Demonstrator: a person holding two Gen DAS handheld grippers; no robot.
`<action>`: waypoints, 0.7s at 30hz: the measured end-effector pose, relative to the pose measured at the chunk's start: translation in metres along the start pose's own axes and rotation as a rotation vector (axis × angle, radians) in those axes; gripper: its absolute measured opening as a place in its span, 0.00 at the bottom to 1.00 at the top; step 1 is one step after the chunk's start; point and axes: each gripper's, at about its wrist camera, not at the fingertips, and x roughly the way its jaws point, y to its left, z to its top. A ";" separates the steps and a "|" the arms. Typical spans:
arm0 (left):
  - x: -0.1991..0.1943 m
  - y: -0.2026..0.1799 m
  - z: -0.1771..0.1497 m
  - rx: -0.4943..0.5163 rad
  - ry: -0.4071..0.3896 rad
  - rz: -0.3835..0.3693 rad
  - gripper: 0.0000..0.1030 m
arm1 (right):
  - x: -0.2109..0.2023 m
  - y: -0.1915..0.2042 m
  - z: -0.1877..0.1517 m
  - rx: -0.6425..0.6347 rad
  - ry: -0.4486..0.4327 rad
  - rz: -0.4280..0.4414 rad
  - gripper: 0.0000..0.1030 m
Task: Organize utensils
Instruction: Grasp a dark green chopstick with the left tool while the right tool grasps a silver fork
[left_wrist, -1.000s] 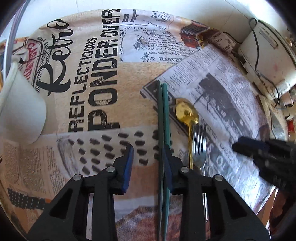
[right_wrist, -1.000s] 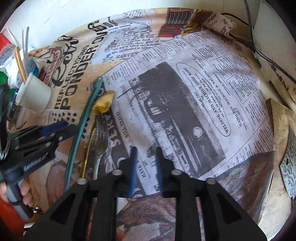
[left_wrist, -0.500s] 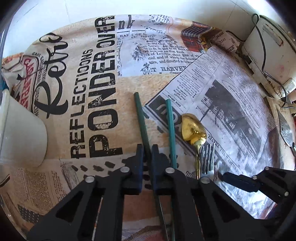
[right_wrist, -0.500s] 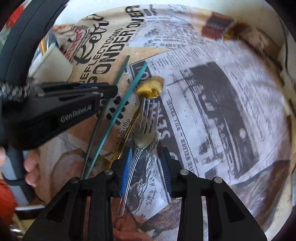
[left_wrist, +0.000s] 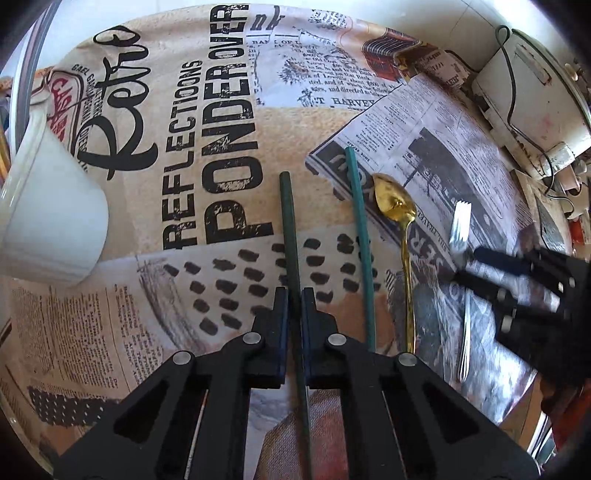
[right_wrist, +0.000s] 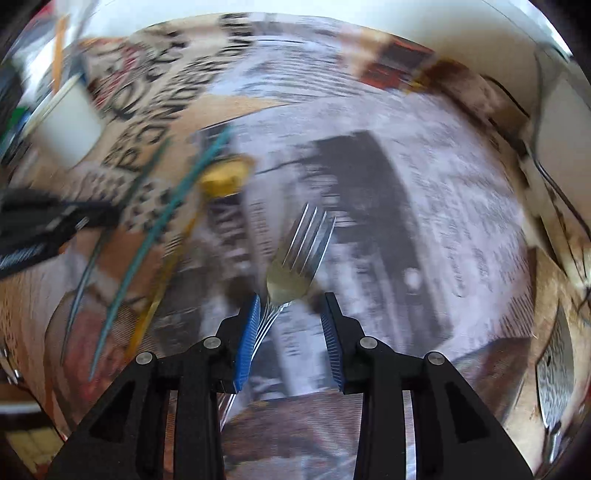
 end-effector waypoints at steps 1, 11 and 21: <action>0.000 0.000 0.000 -0.002 -0.001 -0.002 0.05 | 0.000 -0.006 0.003 0.027 0.005 0.010 0.29; 0.006 -0.003 0.023 0.000 -0.035 0.021 0.05 | 0.006 -0.013 0.026 0.224 -0.025 0.044 0.34; 0.016 -0.020 0.049 0.061 -0.022 0.032 0.05 | 0.015 0.003 0.044 0.276 -0.085 -0.036 0.25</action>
